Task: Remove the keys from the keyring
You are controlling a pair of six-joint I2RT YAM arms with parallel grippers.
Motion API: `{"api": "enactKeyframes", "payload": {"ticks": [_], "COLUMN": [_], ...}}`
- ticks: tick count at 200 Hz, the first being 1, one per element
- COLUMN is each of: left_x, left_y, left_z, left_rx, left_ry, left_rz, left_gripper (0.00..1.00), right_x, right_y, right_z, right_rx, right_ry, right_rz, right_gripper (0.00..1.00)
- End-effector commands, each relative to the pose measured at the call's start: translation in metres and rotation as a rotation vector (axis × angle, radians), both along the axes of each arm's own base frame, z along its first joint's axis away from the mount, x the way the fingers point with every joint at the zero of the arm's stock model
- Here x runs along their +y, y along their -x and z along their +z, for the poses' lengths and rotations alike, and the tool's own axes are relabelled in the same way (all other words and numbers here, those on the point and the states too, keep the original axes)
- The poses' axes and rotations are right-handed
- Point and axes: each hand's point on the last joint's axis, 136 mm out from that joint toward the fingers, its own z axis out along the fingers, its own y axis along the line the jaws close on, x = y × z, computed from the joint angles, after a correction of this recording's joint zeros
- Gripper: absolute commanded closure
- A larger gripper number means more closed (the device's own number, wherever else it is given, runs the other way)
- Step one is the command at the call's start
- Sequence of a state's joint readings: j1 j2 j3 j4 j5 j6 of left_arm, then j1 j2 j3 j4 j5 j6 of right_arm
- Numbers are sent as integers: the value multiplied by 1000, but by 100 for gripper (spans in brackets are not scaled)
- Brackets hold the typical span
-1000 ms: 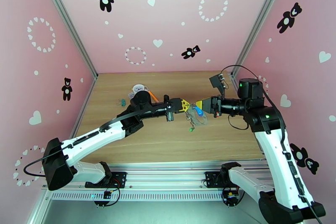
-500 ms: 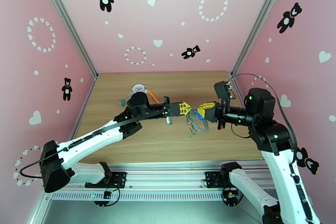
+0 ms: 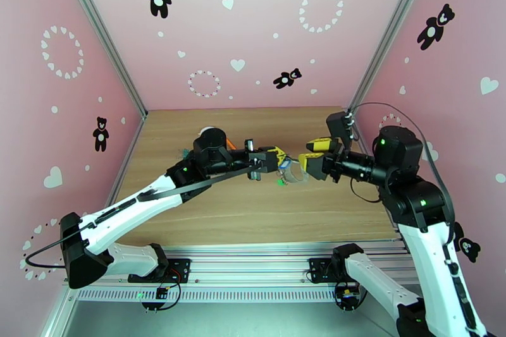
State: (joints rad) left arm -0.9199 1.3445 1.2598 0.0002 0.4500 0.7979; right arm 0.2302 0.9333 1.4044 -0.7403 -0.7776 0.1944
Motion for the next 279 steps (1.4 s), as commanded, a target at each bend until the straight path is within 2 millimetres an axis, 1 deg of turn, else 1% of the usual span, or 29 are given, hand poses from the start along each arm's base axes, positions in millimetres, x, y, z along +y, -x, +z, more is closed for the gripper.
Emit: {"api": "enactKeyframes", "payload": {"ticks": [1, 11, 25, 40, 57, 67, 91, 109, 117, 129, 147, 159, 175, 192, 220, 230, 242, 251, 258, 269, 279], "left_x": [-2, -1, 0, 1, 2, 3, 5, 6, 7, 8, 7, 7, 8, 7, 7, 7, 7, 8, 8, 9, 9], "left_y": [-5, -4, -2, -1, 2, 2, 1, 2, 3, 3, 5, 4, 4, 4, 4, 4, 4, 5, 5, 5, 4], "left_z": [-4, -2, 2, 4, 6, 6, 8, 9, 9, 11, 12, 13, 16, 14, 14, 14, 15, 16, 17, 17, 17], "left_rx": [-37, -39, -41, -40, -39, -37, -40, -38, -39, -35, -28, -19, -5, 5, 22, 28, 34, 36, 40, 47, 48], "left_ry": [-38, -22, 6, 27, 44, 50, 73, 86, 91, 99, 104, 113, 130, 130, 136, 140, 144, 150, 158, 167, 176], "left_rz": [37, 33, 28, 29, 23, 25, 40, 37, 35, 35, 27, 30, 32, 31, 27, 28, 30, 26, 27, 28, 36], "left_gripper": [98, 99, 99, 99, 99, 98, 98, 98, 98, 98, 98, 98, 98, 98, 98, 98, 98, 98, 98, 98, 98], "right_x": [-1, 3, 11, 10, 10, 11, 12, 12, 14, 15, 14, 11, 7, 3, 4, 5, 9, 12, 12, 11, 11], "right_y": [-12, -11, -6, -5, 0, 3, 16, 17, 20, 19, 17, 15, 15, 13, 13, 12, 15, 18, 18, 16, 18], "right_z": [-3, -6, -8, -16, -24, -27, -27, -33, -34, -35, -33, -39, -51, -56, -58, -59, -53, -47, -42, -36, -27], "right_rx": [52, 71, 94, 125, 149, 159, 132, 149, 154, 158, 140, 134, 120, 100, 69, 57, 36, 16, 4, 3, 2], "right_ry": [11, 6, -20, -15, -8, -6, -17, -13, -18, -18, -8, 23, 73, 97, 105, 105, 88, 65, 57, 52, 32], "right_rz": [-41, -14, 55, 51, 62, 72, 116, 119, 143, 145, 139, 114, 106, 82, 94, 106, 140, 170, 164, 143, 139], "right_gripper": [40, 39, 39, 40, 42, 44, 49, 55, 57, 59, 59, 57, 49, 46, 46, 51, 52, 49, 46, 46, 46]}}
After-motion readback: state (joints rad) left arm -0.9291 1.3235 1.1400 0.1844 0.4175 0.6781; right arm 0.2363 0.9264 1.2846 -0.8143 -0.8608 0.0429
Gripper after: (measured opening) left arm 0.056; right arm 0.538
